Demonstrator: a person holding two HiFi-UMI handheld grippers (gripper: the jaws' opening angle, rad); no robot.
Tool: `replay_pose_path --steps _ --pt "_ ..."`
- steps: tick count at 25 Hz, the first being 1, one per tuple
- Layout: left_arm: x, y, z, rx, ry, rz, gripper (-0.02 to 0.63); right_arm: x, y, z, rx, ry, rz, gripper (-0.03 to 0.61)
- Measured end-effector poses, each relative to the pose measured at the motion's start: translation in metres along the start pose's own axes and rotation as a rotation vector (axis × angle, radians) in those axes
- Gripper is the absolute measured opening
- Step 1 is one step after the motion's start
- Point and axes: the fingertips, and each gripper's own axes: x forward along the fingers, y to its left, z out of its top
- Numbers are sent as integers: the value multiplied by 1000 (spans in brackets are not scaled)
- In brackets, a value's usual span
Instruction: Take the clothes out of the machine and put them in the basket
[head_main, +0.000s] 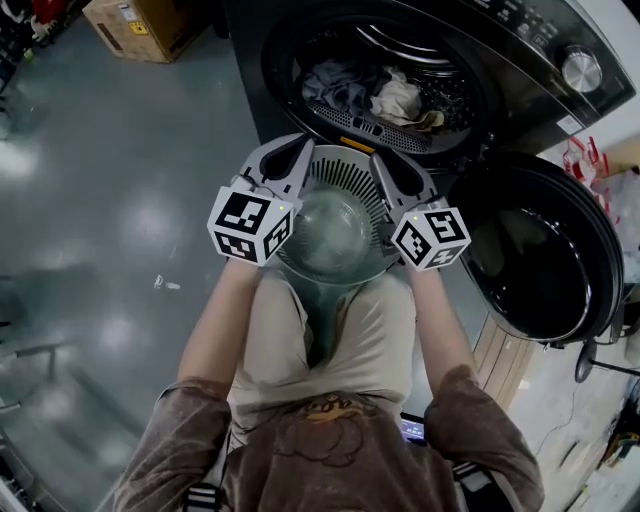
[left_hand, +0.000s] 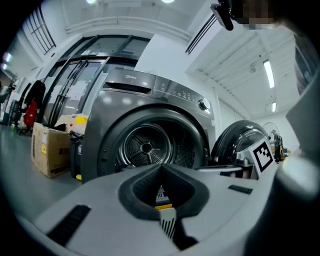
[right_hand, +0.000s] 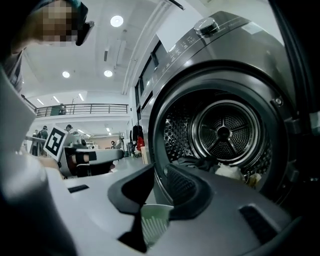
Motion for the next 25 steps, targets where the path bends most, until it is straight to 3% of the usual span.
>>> replay_pose_path --steps 6,15,19,25 --pt "-1 -5 -4 13 0 -15 3 6 3 -6 1 24 15 180" --pt "-6 -11 -6 -3 -9 -21 3 14 1 -10 -23 50 37 471" --pt "-8 -17 -4 7 -11 -26 3 20 -3 -5 -72 72 55 532" --pt "-14 -16 -3 4 -9 -19 3 41 -26 2 -91 89 47 554"
